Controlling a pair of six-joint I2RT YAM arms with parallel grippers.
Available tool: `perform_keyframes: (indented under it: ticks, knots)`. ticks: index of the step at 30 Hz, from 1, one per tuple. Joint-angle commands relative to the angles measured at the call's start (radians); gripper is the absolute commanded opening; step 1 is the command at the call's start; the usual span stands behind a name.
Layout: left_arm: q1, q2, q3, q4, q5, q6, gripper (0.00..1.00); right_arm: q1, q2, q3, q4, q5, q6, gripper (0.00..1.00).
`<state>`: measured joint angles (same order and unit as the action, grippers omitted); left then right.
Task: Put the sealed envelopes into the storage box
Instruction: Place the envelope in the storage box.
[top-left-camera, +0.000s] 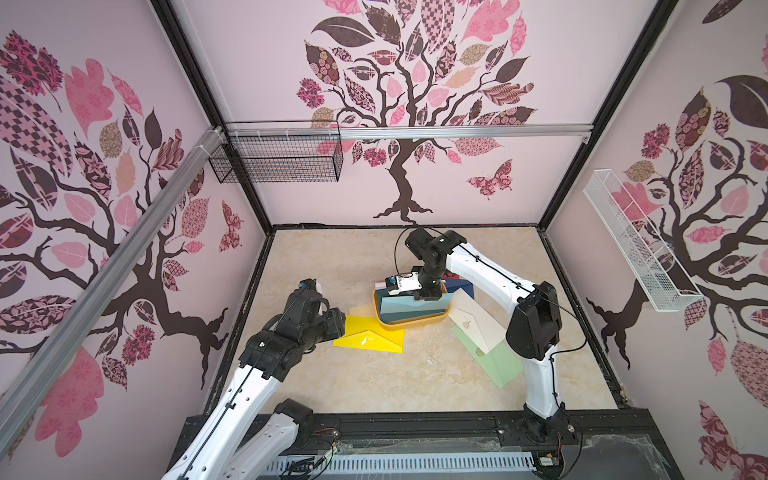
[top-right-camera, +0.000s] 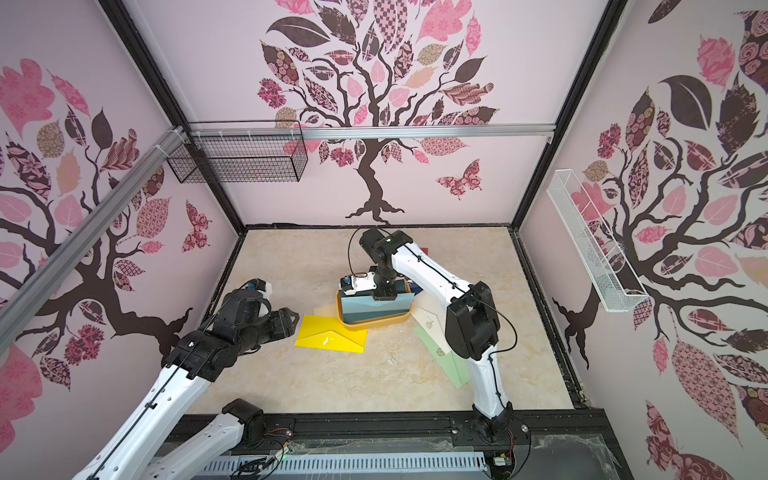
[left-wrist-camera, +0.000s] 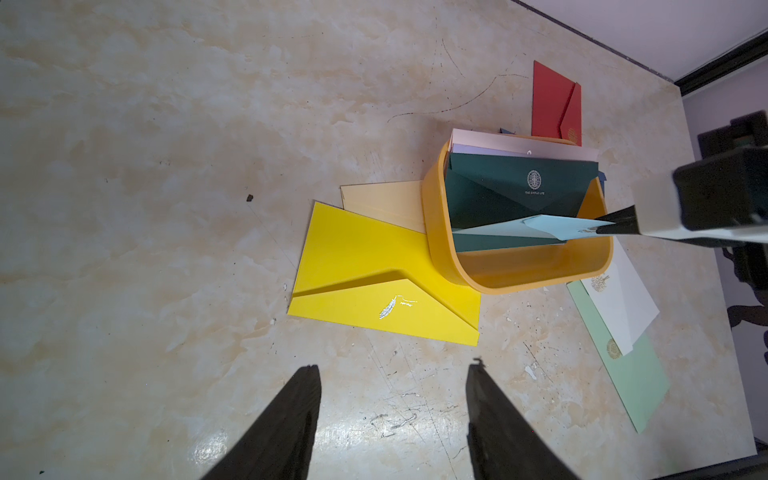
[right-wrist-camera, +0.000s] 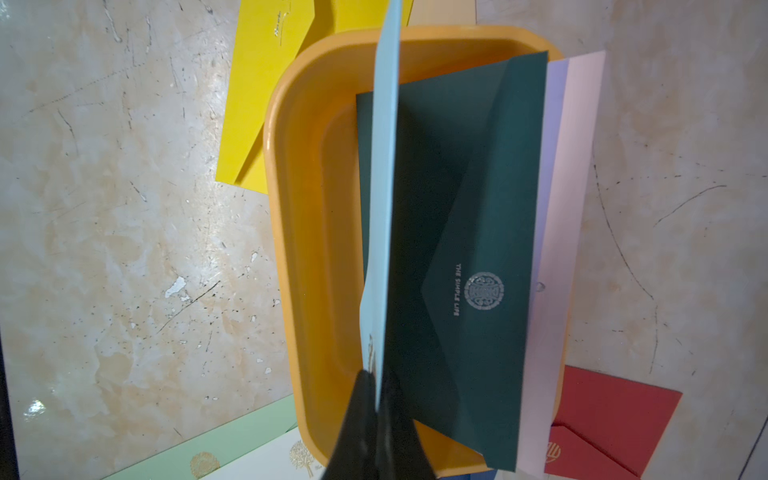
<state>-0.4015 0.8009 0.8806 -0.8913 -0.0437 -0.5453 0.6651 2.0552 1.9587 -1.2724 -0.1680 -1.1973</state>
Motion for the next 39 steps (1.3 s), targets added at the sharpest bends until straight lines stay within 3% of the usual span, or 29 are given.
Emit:
perform_keyframes:
  ticks: [1,9,16,31,39]
  knots:
    - [0.004,-0.005,-0.007,0.02,-0.001,0.017,0.6,0.01,0.044,-0.003,0.01,0.014,-0.007,0.0]
    - [0.004,-0.012,-0.006,0.02,0.002,0.017,0.6,0.033,0.064,0.007,0.055,0.033,-0.006,0.0]
    - [0.004,-0.009,-0.009,0.022,0.004,0.017,0.6,0.034,0.058,0.004,0.114,0.069,0.001,0.21]
    - [0.005,-0.003,-0.008,0.021,-0.003,0.015,0.6,0.026,0.053,-0.005,0.242,0.146,0.065,0.36]
    - [0.004,-0.006,-0.008,0.021,-0.005,0.015,0.6,0.023,0.06,0.001,0.295,0.182,0.096,0.38]
